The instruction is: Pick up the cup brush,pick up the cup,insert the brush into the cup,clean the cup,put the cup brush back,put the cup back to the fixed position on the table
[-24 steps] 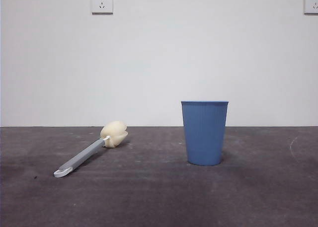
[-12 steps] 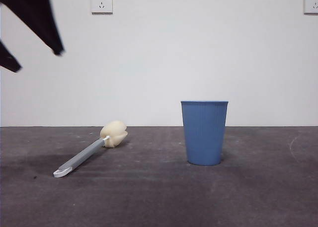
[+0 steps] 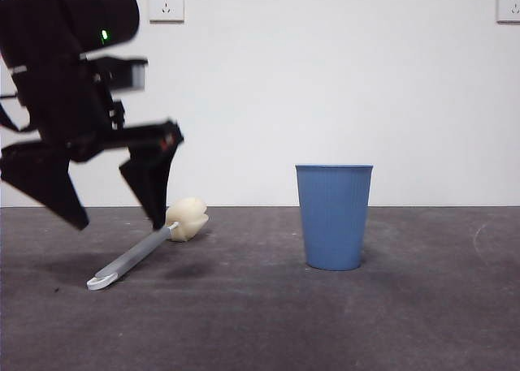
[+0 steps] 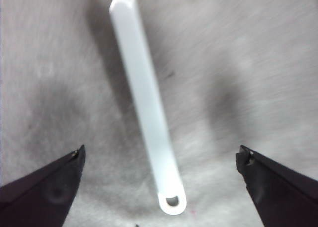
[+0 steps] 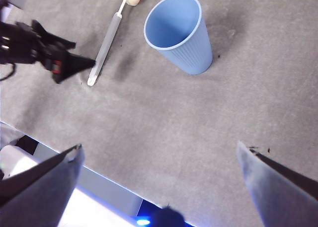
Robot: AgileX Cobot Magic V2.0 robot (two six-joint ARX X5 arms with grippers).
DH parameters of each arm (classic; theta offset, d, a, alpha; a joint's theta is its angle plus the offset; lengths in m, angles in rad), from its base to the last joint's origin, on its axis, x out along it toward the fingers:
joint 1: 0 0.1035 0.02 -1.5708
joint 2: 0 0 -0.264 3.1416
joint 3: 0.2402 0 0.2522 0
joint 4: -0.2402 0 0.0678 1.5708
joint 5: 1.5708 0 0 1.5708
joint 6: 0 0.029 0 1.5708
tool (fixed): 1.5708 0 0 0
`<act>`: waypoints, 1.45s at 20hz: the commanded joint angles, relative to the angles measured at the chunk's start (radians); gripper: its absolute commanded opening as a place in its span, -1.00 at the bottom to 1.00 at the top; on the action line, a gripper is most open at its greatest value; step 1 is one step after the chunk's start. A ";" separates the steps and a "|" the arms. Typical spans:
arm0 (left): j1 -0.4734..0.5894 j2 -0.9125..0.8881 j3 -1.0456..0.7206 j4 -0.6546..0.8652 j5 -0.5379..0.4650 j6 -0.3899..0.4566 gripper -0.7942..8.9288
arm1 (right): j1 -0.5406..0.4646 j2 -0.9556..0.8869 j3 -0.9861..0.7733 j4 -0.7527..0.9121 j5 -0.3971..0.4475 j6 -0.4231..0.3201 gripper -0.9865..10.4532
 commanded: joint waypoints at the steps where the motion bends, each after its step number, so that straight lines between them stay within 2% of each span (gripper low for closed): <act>1: -0.009 0.045 0.001 0.008 -0.008 -0.030 0.42 | 0.002 0.000 0.003 0.006 -0.003 0.007 0.31; 12: -0.081 0.150 0.001 0.050 -0.063 -0.118 0.42 | 0.002 0.000 0.003 0.005 -0.003 0.007 0.31; 16: -0.090 0.152 0.001 0.045 -0.085 -0.131 0.33 | 0.002 0.000 0.003 0.005 -0.002 0.007 0.31; 19: -0.092 0.152 0.001 0.043 -0.079 -0.150 -0.35 | 0.002 0.000 0.003 0.005 0.000 0.007 0.31; 21: -0.092 0.152 0.001 0.043 -0.076 -0.153 -0.57 | 0.002 0.000 0.003 0.005 0.000 0.007 0.31; 27: -0.092 0.152 0.001 0.036 -0.077 -0.153 -0.62 | 0.002 0.000 0.003 0.005 0.000 0.007 0.31; 29: -0.092 0.152 0.001 0.032 -0.078 -0.152 -0.81 | 0.002 0.000 0.003 0.005 0.000 0.007 0.30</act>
